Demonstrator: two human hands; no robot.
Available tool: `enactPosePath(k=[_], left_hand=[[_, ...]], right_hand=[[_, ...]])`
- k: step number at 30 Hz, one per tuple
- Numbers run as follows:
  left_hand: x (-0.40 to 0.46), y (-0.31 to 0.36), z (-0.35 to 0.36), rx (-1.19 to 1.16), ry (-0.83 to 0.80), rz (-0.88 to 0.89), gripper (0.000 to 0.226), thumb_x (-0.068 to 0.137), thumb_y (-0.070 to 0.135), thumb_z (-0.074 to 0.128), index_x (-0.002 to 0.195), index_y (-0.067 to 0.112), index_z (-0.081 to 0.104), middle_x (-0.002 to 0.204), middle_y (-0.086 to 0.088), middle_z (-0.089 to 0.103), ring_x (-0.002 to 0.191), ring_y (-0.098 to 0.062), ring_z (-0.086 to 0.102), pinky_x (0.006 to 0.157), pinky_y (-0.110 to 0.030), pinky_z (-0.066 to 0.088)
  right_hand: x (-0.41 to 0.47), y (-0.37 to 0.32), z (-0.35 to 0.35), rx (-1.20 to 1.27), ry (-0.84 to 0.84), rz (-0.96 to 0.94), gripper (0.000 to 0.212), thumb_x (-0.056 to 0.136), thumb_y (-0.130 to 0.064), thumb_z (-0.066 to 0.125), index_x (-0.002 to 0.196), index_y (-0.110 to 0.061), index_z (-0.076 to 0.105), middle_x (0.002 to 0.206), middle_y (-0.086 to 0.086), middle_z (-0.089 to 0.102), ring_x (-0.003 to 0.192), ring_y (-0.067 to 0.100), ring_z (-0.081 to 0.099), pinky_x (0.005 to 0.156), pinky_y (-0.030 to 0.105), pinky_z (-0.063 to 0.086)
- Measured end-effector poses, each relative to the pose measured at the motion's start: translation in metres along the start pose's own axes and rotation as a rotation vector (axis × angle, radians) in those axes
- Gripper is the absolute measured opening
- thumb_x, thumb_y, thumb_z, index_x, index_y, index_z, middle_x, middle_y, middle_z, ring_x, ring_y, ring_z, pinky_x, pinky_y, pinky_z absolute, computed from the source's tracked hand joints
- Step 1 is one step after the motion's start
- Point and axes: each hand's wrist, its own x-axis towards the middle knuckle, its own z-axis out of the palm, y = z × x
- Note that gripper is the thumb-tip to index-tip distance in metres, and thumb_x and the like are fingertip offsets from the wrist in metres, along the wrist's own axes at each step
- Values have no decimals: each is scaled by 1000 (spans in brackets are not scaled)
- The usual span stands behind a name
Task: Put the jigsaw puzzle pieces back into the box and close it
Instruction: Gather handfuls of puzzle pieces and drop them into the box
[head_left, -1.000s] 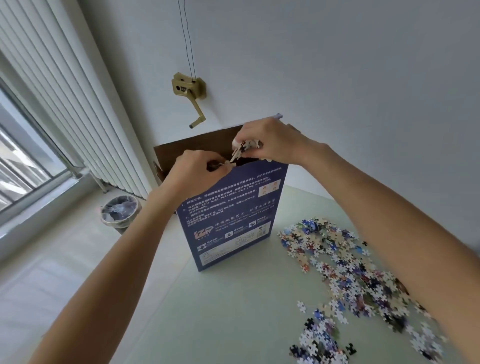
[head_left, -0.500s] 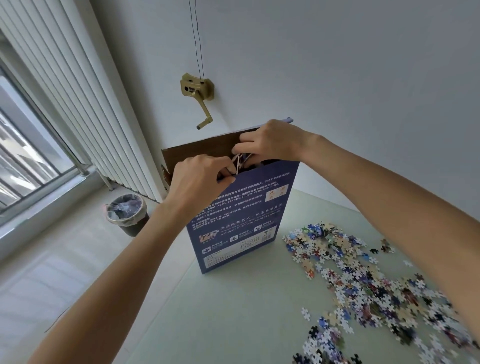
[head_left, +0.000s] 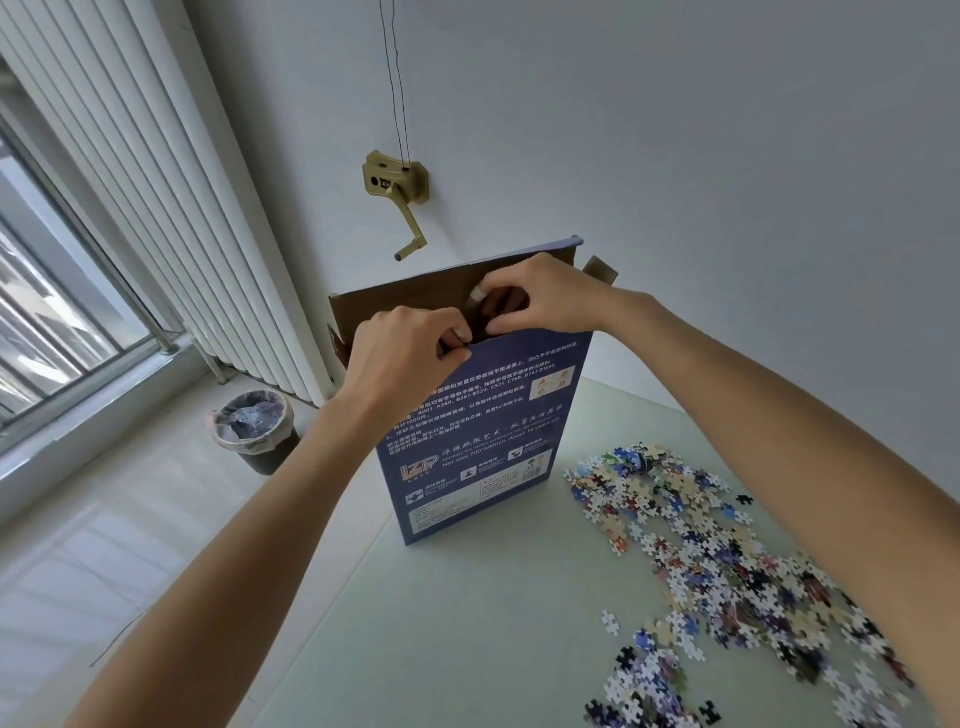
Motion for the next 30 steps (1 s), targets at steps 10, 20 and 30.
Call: enactPosePath(k=[10, 20, 30], left_hand=[[-1, 3, -2, -9, 3, -7, 18, 88, 30, 62, 104, 24, 68, 90, 6, 72, 84, -12, 66, 67, -22, 46], [-8, 6, 3, 67, 143, 33, 19, 88, 35, 60, 100, 24, 69, 90, 7, 72, 89, -14, 63, 63, -22, 44], [-107, 59, 94, -251, 164, 405, 15, 87, 23, 60, 95, 16, 71, 85, 3, 71, 78, -15, 63, 60, -24, 51]], right_hand=[[-8, -7, 9, -226, 192, -78, 23, 87, -7, 60, 109, -12, 66, 108, 4, 67, 97, 16, 62, 85, 26, 47], [-41, -19, 22, -245, 651, -151, 15, 90, -12, 58, 99, -9, 68, 94, 4, 71, 81, 14, 67, 69, 22, 54], [-243, -7, 188, -144, 675, 418, 16, 81, -1, 66, 97, -5, 67, 92, 6, 69, 81, 20, 65, 76, 24, 50]])
